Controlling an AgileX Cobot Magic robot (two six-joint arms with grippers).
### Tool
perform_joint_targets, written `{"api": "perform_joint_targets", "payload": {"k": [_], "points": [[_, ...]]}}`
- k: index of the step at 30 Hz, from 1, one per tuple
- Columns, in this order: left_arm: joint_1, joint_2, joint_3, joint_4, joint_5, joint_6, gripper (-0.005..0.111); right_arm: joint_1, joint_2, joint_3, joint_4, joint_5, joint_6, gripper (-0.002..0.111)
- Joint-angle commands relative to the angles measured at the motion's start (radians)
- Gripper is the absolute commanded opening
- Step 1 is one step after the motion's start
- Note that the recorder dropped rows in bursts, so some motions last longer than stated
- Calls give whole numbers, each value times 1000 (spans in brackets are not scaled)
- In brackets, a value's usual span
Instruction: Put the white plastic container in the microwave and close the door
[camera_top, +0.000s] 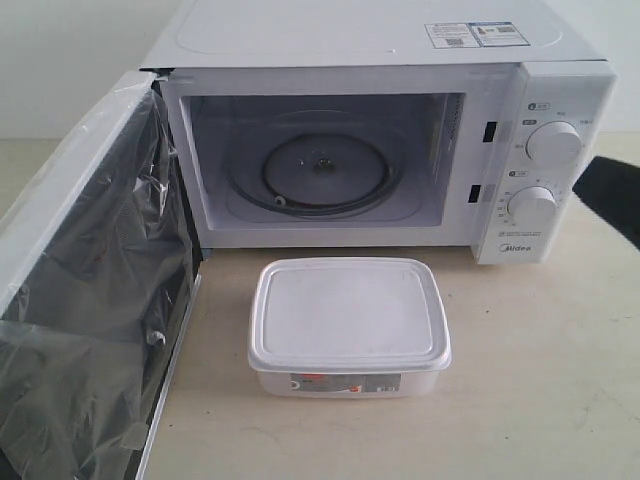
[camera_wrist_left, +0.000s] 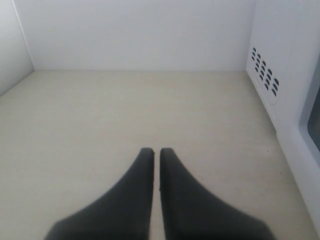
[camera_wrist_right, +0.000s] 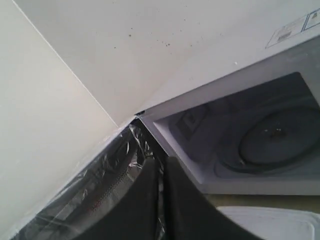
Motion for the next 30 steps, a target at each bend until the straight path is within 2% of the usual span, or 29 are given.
{"api": "perform_joint_targets", "payload": {"k": [1, 6, 8, 11, 16, 21, 26, 30], "points": [[1, -2, 3, -9, -4, -7, 4, -1, 0, -6, -144, 76, 26, 0], [1, -2, 3, -9, -4, -7, 4, -1, 0, -71, -365, 261, 179, 0], [1, -2, 3, -9, -4, -7, 4, -1, 0, -85, -444, 342, 345, 0], [1, -2, 3, -9, -4, -7, 4, 0, 0, -95, -458, 370, 452, 0], [1, -2, 3, -9, -4, -7, 4, -1, 0, -99, -470, 394, 487, 0], [1, -2, 3, -9, -4, -7, 4, -1, -2, -133, -620, 474, 517, 0], [1, -2, 3, -9, -4, -7, 4, 0, 1, -151, -588, 503, 415, 0], [1, -2, 3, -9, -4, -7, 4, -1, 0, -151, -630, 464, 567, 0]]}}
